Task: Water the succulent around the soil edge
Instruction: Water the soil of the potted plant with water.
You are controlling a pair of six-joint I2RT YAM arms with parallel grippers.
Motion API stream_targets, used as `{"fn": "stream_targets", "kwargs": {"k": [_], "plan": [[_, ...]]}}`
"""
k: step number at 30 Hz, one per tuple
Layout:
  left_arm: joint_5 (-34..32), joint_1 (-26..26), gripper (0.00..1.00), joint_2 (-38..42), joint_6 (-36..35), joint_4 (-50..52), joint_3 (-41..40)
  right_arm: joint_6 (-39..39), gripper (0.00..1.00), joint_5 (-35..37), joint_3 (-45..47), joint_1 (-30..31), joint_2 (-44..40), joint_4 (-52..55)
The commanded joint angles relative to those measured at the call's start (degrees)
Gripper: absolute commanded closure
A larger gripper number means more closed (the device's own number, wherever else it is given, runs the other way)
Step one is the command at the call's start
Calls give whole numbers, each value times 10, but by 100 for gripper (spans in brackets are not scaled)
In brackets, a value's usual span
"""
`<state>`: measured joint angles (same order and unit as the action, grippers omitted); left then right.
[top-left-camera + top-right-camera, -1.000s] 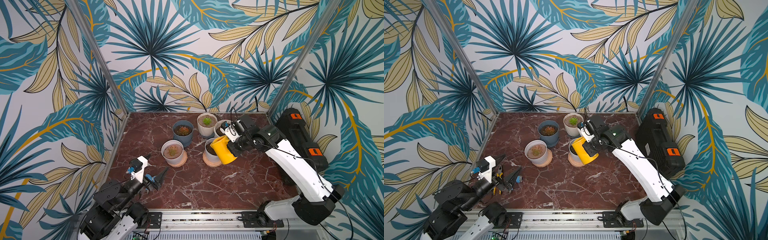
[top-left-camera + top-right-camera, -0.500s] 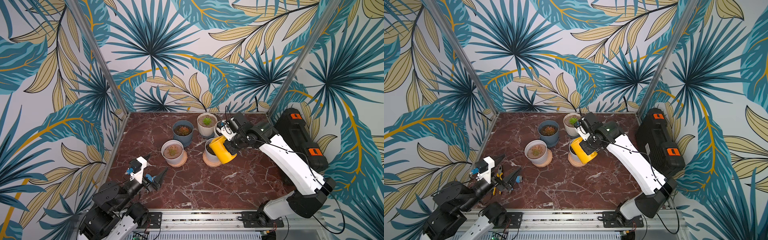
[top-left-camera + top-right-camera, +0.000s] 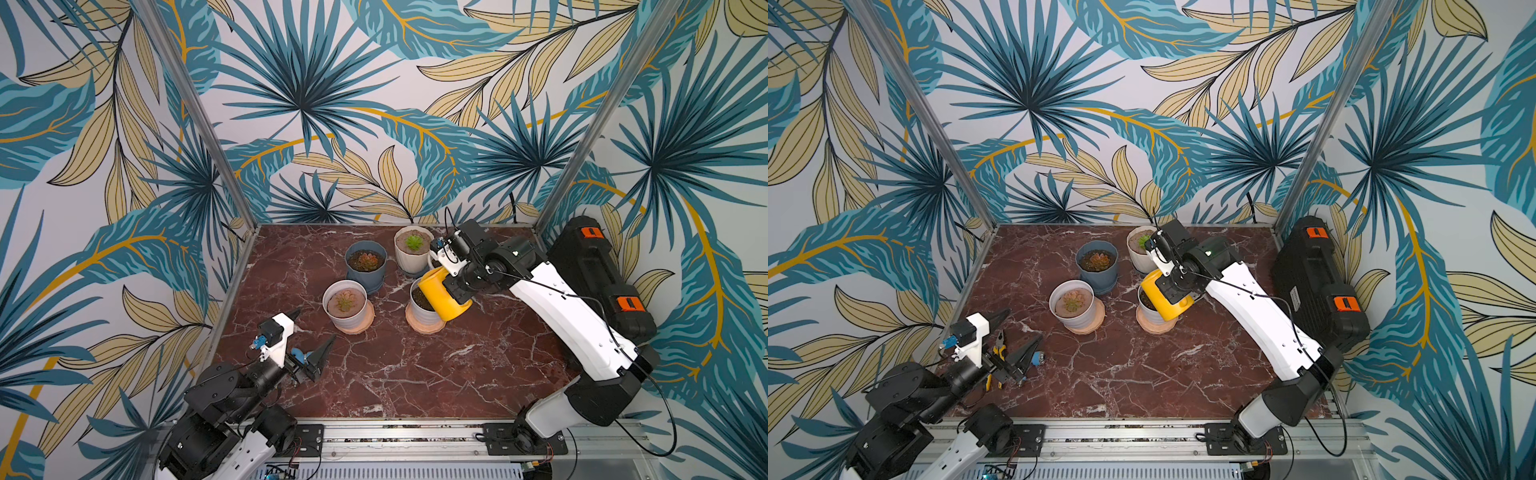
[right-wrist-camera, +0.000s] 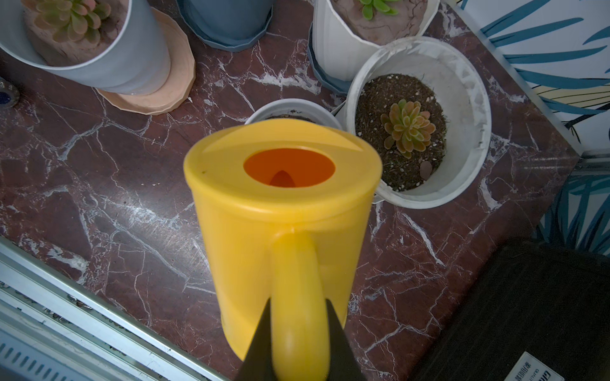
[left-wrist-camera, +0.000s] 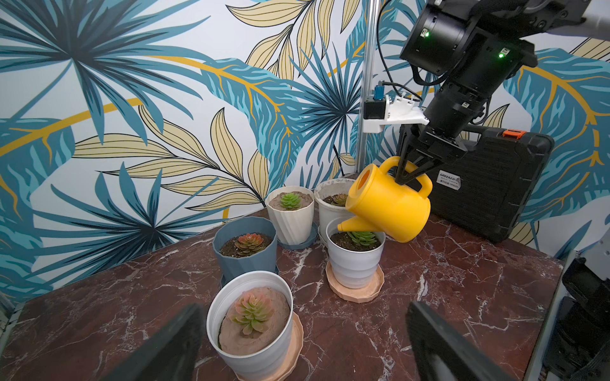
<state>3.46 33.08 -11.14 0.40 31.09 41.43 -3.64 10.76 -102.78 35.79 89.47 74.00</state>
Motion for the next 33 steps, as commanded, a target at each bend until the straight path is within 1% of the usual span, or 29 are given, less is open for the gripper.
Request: {"fn": "stream_targets", "kwargs": {"k": [1, 12, 24, 33], "plan": [[1, 1, 0, 9, -4, -5, -8, 3, 100, 15, -8, 5, 4, 6], [2, 1, 0, 9, -4, -5, -9, 1, 100, 31, -14, 6, 3, 3], [4, 1, 0, 8, -4, -6, -10, 2, 100, 85, -18, 5, 14, 19], [4, 1, 0, 8, -4, -9, -11, 1, 100, 85, -22, 6, 21, 18]]}}
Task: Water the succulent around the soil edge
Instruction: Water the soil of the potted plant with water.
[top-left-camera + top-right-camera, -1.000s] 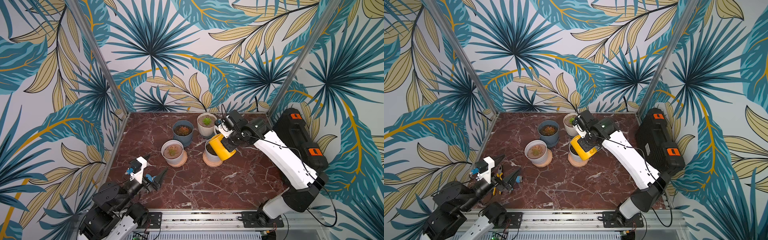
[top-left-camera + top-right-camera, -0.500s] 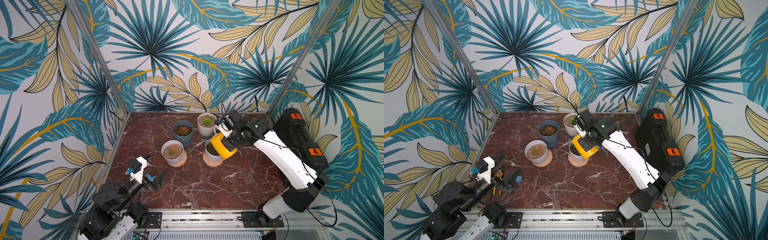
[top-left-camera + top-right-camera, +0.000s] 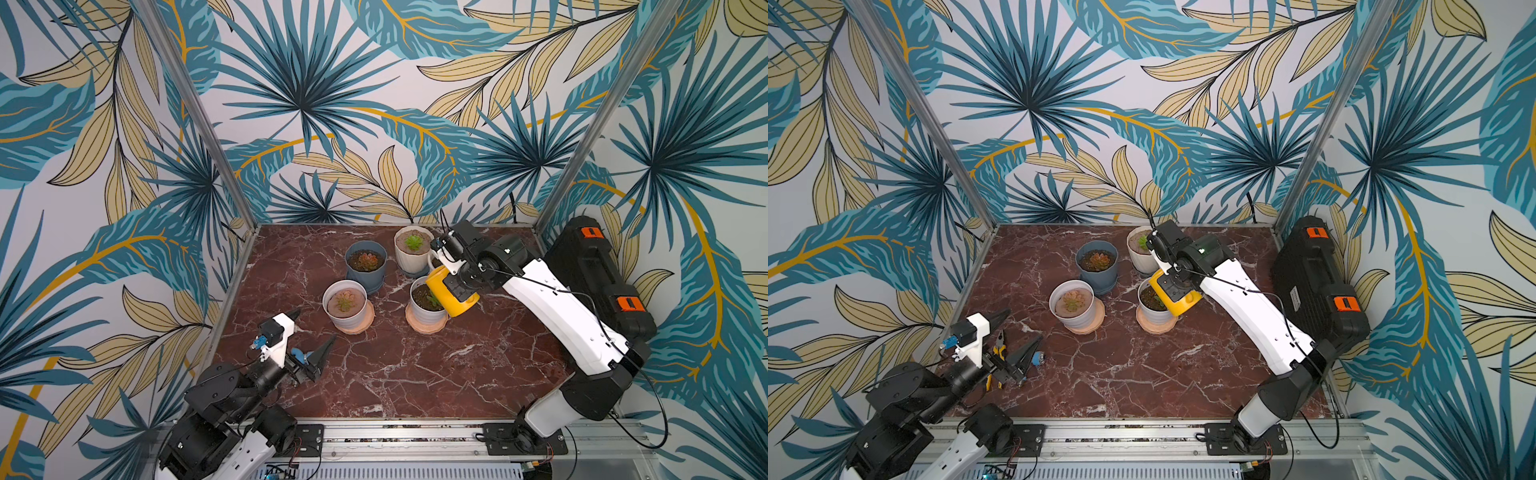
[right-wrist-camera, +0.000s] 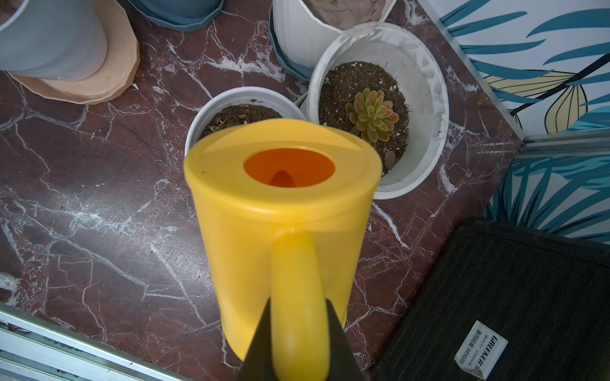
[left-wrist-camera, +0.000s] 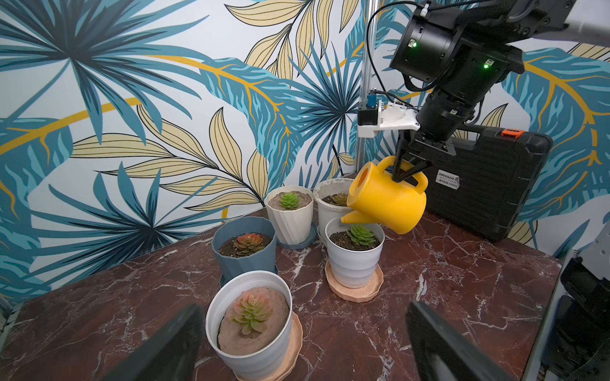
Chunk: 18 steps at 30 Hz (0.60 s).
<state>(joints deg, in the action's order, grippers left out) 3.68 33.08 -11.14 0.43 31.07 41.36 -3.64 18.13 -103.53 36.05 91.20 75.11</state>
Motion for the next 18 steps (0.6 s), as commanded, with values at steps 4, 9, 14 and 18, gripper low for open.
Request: {"fn": "stream_targets", "kwargs": {"k": [4, 9, 14, 18], "plan": [[3, 2, 0, 8, -4, -8, -10, 1, 100, 16, -25, 3, 6, 16], [2, 1, 0, 8, -4, -9, -10, 1, 100, 29, -31, 3, -4, 27], [3, 1, 0, 8, -4, -9, -10, 3, 100, 34, -25, 3, -14, 37], [4, 1, 0, 8, -4, -8, -10, 7, 100, 36, -8, 3, -27, 41]]}}
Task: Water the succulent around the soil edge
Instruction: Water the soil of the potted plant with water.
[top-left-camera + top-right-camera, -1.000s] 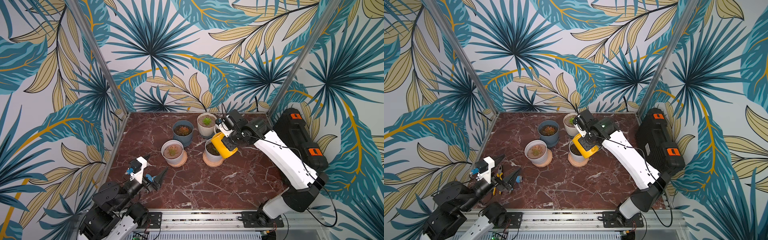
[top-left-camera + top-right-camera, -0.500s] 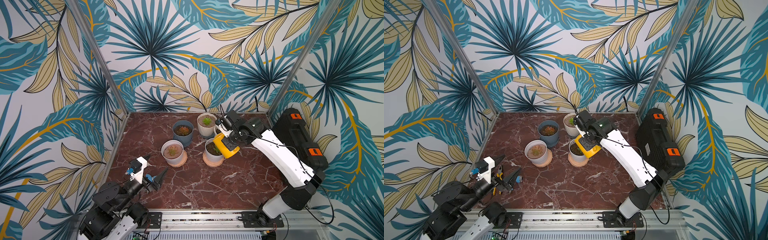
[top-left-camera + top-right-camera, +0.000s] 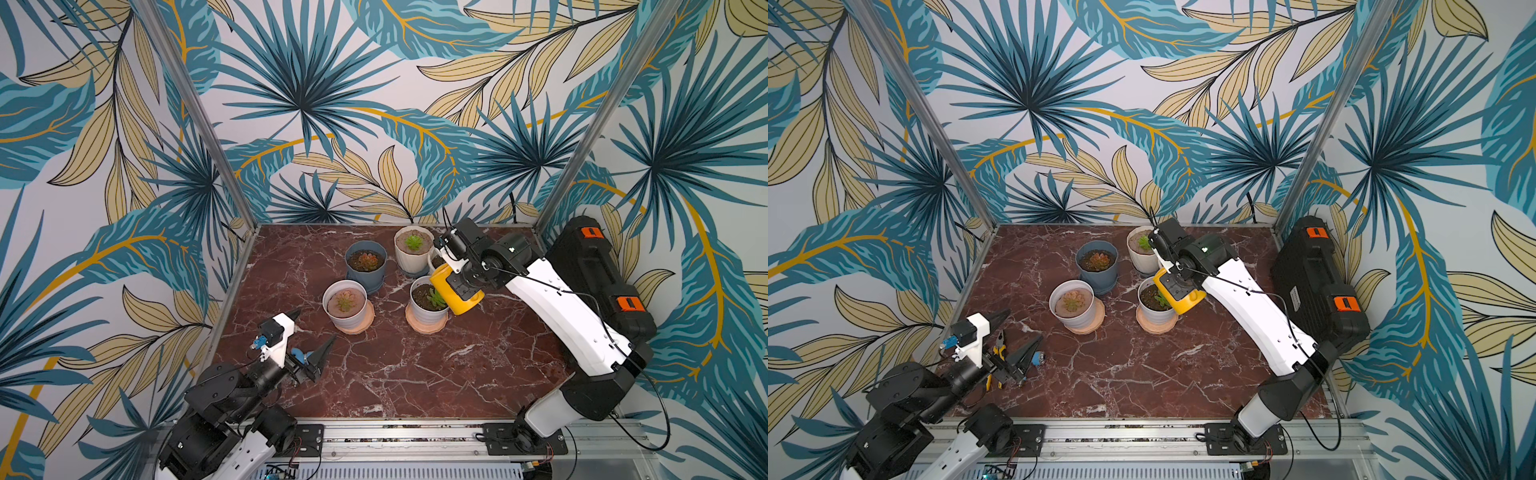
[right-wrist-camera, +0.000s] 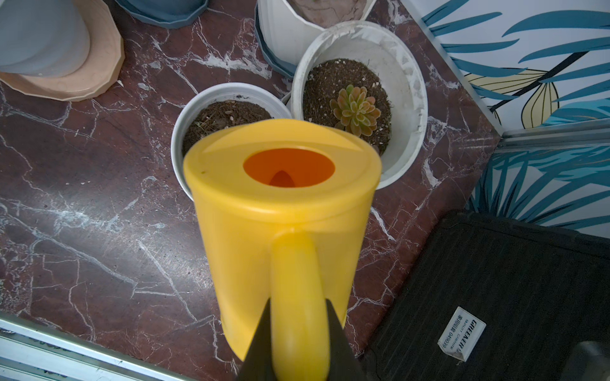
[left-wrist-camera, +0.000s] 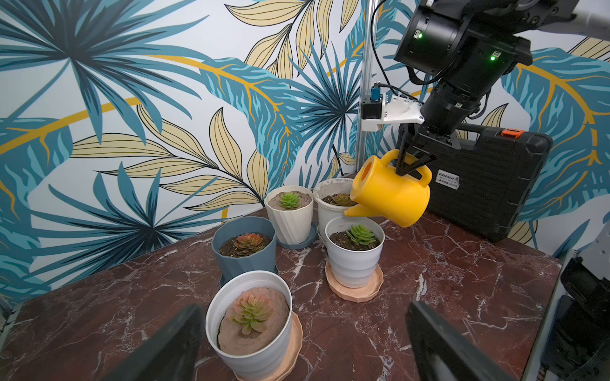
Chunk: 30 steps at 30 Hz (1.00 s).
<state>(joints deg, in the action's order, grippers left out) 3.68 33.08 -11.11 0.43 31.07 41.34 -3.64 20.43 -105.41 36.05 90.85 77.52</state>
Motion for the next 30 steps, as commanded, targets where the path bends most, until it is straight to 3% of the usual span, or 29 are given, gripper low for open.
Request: {"fn": "stream_targets", "kwargs": {"k": [1, 30], "plan": [[3, 1, 0, 8, -4, -9, -10, 8, 100, 14, 17, 3, -27, 14], [4, 2, 0, 7, -4, -9, -10, 25, 100, 18, 65, 3, -66, 30]]}}
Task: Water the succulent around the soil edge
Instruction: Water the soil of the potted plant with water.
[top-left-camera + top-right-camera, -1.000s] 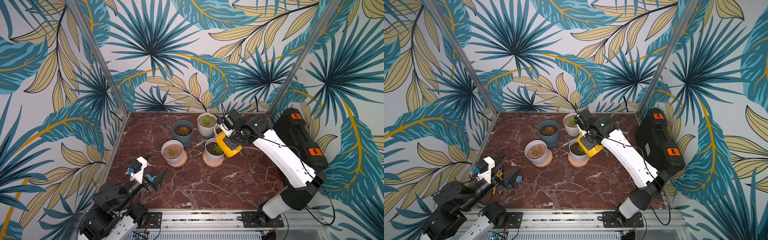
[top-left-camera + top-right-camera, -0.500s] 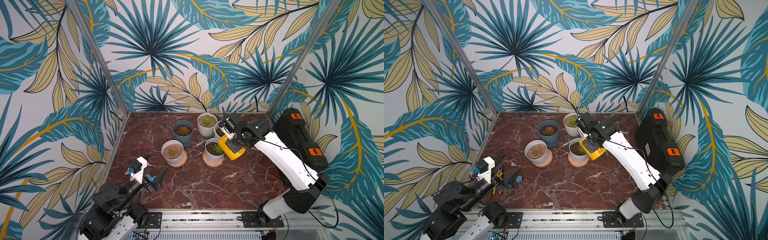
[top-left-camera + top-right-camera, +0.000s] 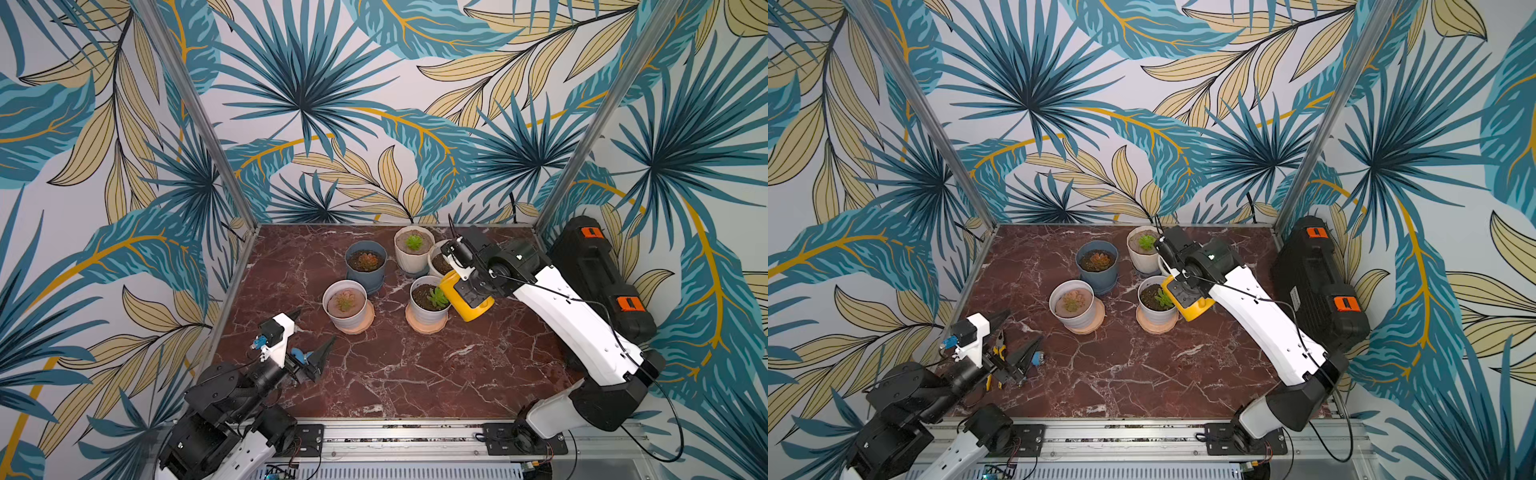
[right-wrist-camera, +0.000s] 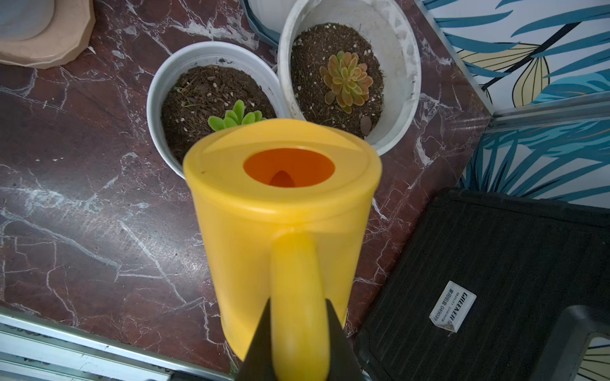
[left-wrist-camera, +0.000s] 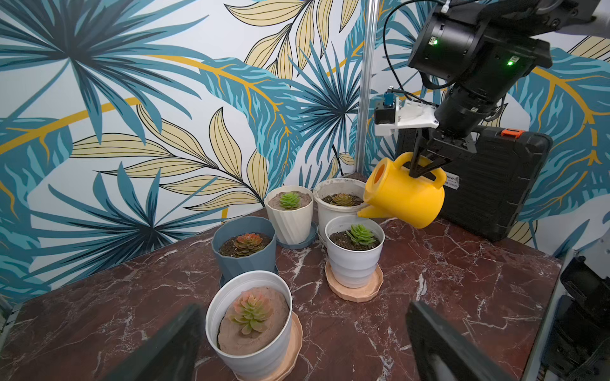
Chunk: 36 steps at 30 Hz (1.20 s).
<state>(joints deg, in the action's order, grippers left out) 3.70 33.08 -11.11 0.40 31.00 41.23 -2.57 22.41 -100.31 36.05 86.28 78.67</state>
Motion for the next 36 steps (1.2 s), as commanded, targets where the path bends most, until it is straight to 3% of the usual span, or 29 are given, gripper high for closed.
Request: {"fn": "stream_targets", "kwargs": {"k": [1, 13, 36], "plan": [[3, 1, 0, 7, -4, -9, -9, 16, 100, -2, 17, 3, -23, 20], [2, 1, 0, 5, -4, -9, -9, 22, 100, -3, 51, 3, -35, 18], [-1, 1, 0, 6, -4, -7, -8, 46, 100, -32, 33, 19, -60, 53]]}}
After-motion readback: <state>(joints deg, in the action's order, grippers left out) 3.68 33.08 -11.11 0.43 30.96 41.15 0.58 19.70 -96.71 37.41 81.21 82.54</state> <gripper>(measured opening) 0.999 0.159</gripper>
